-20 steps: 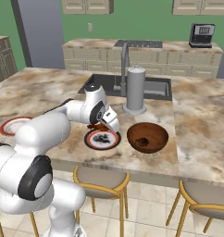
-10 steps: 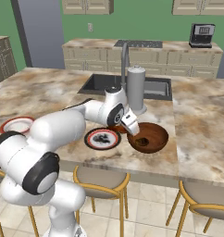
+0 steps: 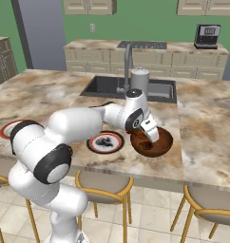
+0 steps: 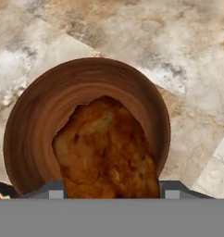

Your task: Pick the chicken drumstick and sweet potato from their plates and place them in the bowl. Then put the bowl in the fridge.

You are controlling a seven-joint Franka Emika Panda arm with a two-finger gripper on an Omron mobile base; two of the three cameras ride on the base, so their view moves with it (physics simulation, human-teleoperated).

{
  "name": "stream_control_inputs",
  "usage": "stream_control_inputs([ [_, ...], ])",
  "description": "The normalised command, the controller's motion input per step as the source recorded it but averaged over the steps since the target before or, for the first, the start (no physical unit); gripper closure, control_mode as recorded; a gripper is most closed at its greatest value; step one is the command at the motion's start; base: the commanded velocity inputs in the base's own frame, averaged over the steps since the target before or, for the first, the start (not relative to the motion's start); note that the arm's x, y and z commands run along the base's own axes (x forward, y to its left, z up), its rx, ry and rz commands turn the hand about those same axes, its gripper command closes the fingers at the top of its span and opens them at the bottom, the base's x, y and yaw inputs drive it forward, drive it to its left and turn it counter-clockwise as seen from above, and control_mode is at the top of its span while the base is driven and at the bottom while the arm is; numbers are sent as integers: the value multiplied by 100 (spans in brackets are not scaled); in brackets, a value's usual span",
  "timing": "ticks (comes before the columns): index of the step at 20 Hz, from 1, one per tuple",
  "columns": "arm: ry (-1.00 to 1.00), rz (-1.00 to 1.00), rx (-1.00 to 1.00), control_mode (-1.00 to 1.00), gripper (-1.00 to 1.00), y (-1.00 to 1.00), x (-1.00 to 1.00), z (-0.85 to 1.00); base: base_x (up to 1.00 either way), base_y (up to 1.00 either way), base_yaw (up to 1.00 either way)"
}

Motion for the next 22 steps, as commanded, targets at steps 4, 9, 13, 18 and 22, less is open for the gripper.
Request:
stream_control_inputs([
  [4, 0, -12, 0, -100, 100, -26, 9, -26, 0, 0, 0],
  [9, 0, -9, -2, -100, 100, -13, 9, -34, 0, 0, 0],
  [13, -3, -1, 0, -100, 100, -2, 14, -27, 0, 0, 0],
  [18, -1, 0, 0, -100, 100, 0, 14, -23, 0, 0, 0],
  [22, 0, 0, 0, -100, -100, 0, 13, -23, 0, 0, 0],
])
